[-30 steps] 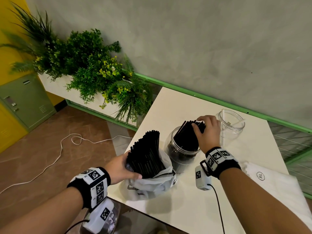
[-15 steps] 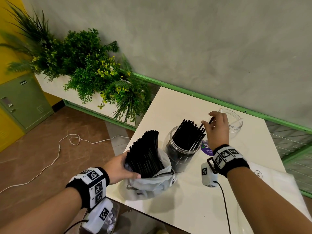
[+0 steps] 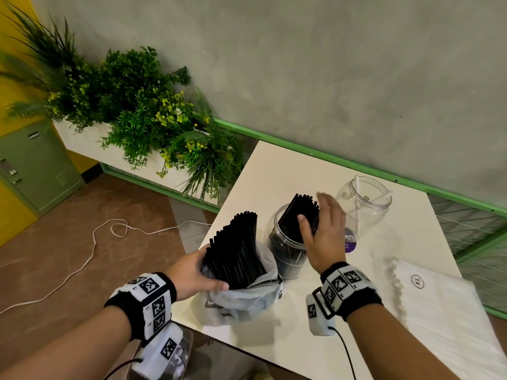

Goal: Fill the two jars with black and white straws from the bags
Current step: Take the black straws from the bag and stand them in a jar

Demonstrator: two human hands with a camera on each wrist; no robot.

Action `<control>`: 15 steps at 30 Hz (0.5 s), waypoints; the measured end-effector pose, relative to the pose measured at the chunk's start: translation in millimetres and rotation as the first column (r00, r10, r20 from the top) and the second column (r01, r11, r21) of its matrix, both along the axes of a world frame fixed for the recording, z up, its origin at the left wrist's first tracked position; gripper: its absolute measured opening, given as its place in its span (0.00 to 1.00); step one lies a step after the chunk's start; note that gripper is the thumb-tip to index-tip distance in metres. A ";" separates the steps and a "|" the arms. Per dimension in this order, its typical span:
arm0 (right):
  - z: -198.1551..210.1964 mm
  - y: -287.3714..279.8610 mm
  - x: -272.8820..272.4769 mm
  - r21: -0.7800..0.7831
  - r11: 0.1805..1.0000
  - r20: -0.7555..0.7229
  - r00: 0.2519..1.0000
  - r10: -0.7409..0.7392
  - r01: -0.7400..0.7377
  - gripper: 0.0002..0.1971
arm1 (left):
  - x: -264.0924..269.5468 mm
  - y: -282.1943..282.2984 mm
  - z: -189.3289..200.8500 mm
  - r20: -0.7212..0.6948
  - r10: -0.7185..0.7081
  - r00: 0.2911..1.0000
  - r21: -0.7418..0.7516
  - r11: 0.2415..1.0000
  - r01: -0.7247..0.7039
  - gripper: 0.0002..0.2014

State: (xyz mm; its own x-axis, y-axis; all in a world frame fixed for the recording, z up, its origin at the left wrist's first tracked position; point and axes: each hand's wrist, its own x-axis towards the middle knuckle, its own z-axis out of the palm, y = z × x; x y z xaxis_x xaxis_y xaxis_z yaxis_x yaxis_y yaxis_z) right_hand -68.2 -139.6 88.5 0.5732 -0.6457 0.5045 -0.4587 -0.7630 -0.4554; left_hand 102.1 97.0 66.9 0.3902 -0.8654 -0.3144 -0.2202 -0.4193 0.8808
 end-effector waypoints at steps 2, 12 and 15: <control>1.1 13.6 10.7 -0.128 0.989 -0.126 0.990 0.064 -0.080 0.22 | 0.7 0.8 -0.5 0.001 0.004 1.000 0.007 1.000 -0.004 0.37; 10.5 -13.2 -2.6 -0.195 0.979 -0.185 0.979 -0.089 0.052 0.10 | 2.4 2.8 -3.5 0.022 -0.004 1.000 -0.010 1.000 0.004 0.48; 10.8 -41.0 -11.8 -0.038 0.998 -0.195 0.979 -0.060 0.054 0.13 | 2.7 2.2 -3.5 0.024 -0.006 1.000 -0.014 1.000 0.006 0.46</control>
State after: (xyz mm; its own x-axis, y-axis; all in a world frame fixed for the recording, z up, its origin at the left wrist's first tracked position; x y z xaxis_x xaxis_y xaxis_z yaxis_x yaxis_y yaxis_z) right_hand -80.0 -180.6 99.3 0.6258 -0.6653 0.4071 -0.5798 -0.7460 -0.3276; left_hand 104.8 99.3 63.4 0.3926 -0.8718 -0.2930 -0.2442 -0.4059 0.8807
